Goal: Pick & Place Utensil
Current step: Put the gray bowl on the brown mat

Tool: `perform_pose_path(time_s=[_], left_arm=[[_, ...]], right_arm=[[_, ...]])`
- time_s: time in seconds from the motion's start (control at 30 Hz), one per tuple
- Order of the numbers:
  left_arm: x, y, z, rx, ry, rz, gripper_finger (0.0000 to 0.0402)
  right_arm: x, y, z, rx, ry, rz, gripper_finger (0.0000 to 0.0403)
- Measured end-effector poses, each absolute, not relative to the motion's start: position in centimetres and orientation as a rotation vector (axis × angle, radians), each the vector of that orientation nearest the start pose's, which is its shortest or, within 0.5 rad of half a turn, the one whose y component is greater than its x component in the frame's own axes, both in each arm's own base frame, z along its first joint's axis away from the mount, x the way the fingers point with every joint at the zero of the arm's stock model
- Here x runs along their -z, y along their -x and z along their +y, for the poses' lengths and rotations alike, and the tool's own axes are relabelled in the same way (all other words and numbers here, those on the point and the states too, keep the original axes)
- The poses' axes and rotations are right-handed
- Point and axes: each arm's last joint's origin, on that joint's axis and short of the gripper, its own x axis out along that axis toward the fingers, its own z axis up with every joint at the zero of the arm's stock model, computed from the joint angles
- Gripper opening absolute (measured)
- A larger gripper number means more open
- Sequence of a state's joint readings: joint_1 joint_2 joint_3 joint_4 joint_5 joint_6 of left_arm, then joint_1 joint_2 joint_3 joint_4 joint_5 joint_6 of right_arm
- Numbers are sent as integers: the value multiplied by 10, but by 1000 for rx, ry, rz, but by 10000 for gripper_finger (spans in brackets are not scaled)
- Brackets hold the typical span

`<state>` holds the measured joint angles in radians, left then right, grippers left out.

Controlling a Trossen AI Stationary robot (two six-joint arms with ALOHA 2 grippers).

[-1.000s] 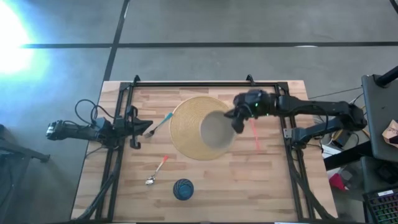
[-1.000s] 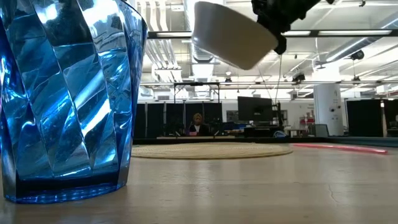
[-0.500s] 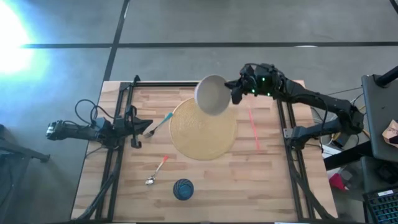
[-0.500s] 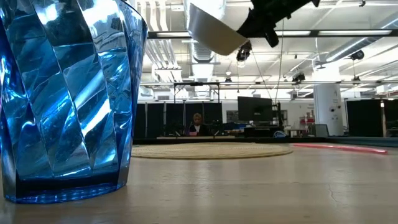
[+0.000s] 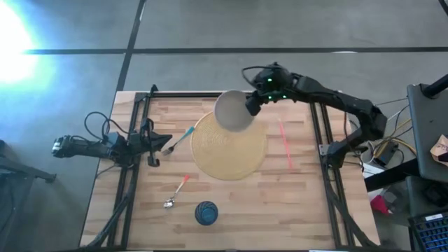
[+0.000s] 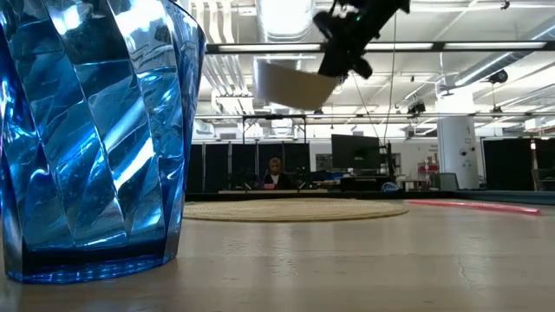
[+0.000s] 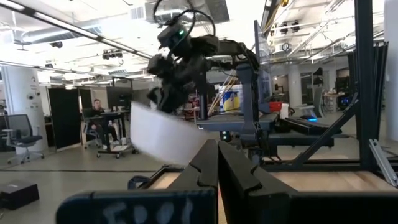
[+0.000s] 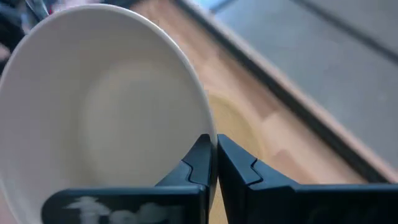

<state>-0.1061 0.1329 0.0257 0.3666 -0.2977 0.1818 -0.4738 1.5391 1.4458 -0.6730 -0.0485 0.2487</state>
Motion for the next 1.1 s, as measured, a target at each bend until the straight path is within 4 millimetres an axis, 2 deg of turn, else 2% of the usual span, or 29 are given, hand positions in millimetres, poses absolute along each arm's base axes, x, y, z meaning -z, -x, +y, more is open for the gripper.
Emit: perform_pose_path(time_s=[0.2,0.5,0.7,0.83,1.1], left_arm=[[-196,-101,-2,-213,-129,-235,3],[-196,-101,-2,-213,-128,-235,3],[-196,-101,-2,-213,-128,-235,3],[-196,-101,-2,-213,-128,-235,3],[-196,-101,-2,-213,-126,-235,3]], right_arm=[[-299,-315,-160,367,-546,828,13],[-245,-335,-169,364,-599,1020,13],[-224,-343,-172,321,-636,1071,13],[-218,-346,-171,314,-639,1081,13],[-203,-365,-153,264,-597,1093,13]])
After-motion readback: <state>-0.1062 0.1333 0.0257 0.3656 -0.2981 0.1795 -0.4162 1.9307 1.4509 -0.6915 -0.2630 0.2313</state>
